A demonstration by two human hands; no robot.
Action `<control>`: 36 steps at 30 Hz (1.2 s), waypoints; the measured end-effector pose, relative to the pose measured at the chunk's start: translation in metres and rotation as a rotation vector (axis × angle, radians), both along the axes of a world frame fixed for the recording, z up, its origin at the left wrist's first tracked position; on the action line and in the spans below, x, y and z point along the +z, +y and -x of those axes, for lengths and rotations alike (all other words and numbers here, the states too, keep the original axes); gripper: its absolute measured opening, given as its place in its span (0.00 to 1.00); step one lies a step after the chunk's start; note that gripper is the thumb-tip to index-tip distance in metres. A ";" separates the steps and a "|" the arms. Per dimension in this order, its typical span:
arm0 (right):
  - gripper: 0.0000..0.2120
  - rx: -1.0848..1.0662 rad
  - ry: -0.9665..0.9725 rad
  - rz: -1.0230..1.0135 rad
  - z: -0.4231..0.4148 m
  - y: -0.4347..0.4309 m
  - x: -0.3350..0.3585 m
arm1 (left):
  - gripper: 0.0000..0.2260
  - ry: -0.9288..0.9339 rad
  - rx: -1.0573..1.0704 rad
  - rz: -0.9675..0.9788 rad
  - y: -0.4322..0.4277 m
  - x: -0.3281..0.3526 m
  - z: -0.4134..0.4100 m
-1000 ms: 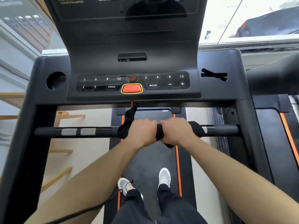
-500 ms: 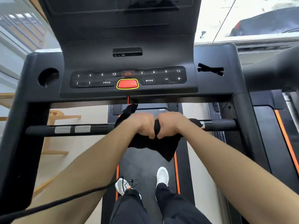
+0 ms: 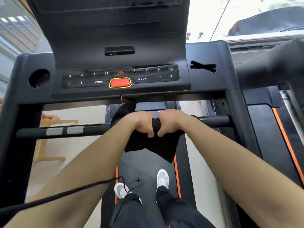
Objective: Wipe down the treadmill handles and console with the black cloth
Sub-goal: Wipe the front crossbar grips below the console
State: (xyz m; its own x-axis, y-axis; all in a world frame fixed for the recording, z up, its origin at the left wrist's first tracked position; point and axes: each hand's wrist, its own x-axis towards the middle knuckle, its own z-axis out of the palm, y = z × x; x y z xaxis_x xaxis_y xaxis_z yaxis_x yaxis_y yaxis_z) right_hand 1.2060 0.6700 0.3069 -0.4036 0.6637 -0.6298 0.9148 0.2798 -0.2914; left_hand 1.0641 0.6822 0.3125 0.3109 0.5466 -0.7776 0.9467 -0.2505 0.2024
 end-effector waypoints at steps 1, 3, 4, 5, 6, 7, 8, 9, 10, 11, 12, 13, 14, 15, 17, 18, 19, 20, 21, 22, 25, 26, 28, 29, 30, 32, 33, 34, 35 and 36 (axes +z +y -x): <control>0.17 0.000 -0.012 -0.075 -0.004 -0.005 -0.003 | 0.12 0.008 0.002 -0.075 -0.006 -0.003 -0.001; 0.15 -0.030 -0.019 -0.400 -0.012 -0.025 -0.017 | 0.12 0.019 -0.036 -0.402 -0.025 -0.015 0.000; 0.14 -0.034 -0.006 -0.571 -0.015 -0.036 -0.027 | 0.11 0.007 -0.058 -0.569 -0.035 -0.024 0.002; 0.14 -0.031 0.016 -0.730 -0.018 -0.045 -0.036 | 0.11 -0.009 -0.079 -0.704 -0.043 -0.033 0.003; 0.14 -0.029 0.030 -0.845 -0.020 -0.051 -0.040 | 0.09 -0.023 -0.101 -0.811 -0.048 -0.040 0.003; 0.14 -0.040 0.033 -0.897 -0.020 -0.051 -0.041 | 0.08 -0.037 -0.109 -0.894 -0.051 -0.045 0.003; 0.13 -0.050 0.026 -0.840 -0.020 -0.049 -0.039 | 0.08 -0.039 -0.114 -0.938 -0.053 -0.048 0.003; 0.12 -0.060 0.007 -0.710 -0.019 -0.043 -0.032 | 0.08 -0.034 -0.110 -0.910 -0.053 -0.047 0.001; 0.11 -0.051 -0.024 -0.535 -0.018 -0.036 -0.024 | 0.09 -0.031 -0.096 -0.831 -0.051 -0.042 -0.001; 0.12 -0.033 -0.027 -0.365 -0.019 -0.027 -0.016 | 0.09 -0.016 -0.090 -0.720 -0.045 -0.035 -0.004; 0.13 -0.025 -0.017 -0.212 -0.021 -0.017 -0.009 | 0.11 -0.012 -0.085 -0.578 -0.036 -0.026 -0.006; 0.14 -0.031 -0.012 -0.077 -0.022 -0.008 -0.002 | 0.13 -0.021 -0.063 -0.411 -0.024 -0.017 -0.009; 0.15 -0.026 -0.012 0.013 -0.023 -0.002 0.004 | 0.13 -0.022 -0.044 -0.253 -0.016 -0.008 -0.013; 0.15 -0.021 -0.015 0.045 -0.023 0.000 0.004 | 0.13 -0.017 -0.033 -0.144 -0.010 -0.002 -0.017; 0.15 -0.032 -0.038 -0.093 -0.028 -0.009 -0.002 | 0.11 -0.034 -0.034 -0.171 -0.013 -0.002 -0.024; 0.14 -0.039 -0.051 -0.269 -0.033 -0.019 -0.010 | 0.10 -0.041 -0.051 -0.306 -0.021 -0.008 -0.026; 0.14 -0.038 -0.060 -0.475 -0.039 -0.032 -0.020 | 0.10 -0.041 -0.076 -0.479 -0.032 -0.014 -0.029; 0.13 -0.028 -0.038 -0.680 -0.044 -0.044 -0.031 | 0.09 -0.043 -0.096 -0.631 -0.042 -0.020 -0.032; 0.13 -0.019 -0.014 -0.835 -0.050 -0.053 -0.037 | 0.09 -0.056 -0.102 -0.729 -0.049 -0.025 -0.036; 0.13 -0.018 -0.007 -0.906 -0.055 -0.057 -0.039 | 0.08 -0.072 -0.093 -0.761 -0.052 -0.029 -0.040; 0.11 -0.056 -0.093 -0.468 -0.063 -0.036 -0.021 | 0.08 -0.071 -0.066 -0.475 -0.031 -0.020 -0.054; 0.13 -0.064 -0.102 -0.266 -0.066 -0.024 -0.011 | 0.10 -0.092 -0.056 -0.311 -0.019 -0.014 -0.059; 0.18 -0.070 -0.098 0.011 -0.076 -0.003 0.004 | 0.14 -0.115 -0.071 -0.068 -0.003 -0.005 -0.072; 0.19 -0.071 -0.102 0.061 -0.081 0.000 0.006 | 0.14 -0.118 -0.087 -0.031 -0.001 -0.004 -0.080; 0.19 -0.060 -0.112 0.022 -0.087 -0.003 0.004 | 0.15 -0.117 -0.099 -0.073 -0.004 -0.006 -0.087; 0.17 -0.046 -0.170 -0.297 -0.100 -0.020 -0.011 | 0.15 -0.115 -0.139 -0.356 -0.021 -0.013 -0.097; 0.15 -0.023 -0.199 -0.514 -0.105 -0.032 -0.022 | 0.14 -0.114 -0.162 -0.515 -0.032 -0.018 -0.101; 0.14 -0.020 -0.204 -0.694 -0.111 -0.044 -0.034 | 0.13 -0.125 -0.173 -0.639 -0.041 -0.023 -0.105; 0.15 -0.024 -0.196 -0.820 -0.115 -0.053 -0.043 | 0.12 -0.143 -0.173 -0.707 -0.046 -0.027 -0.109; 0.15 -0.032 -0.202 -0.883 -0.118 -0.056 -0.047 | 0.10 -0.156 -0.168 -0.714 -0.046 -0.027 -0.113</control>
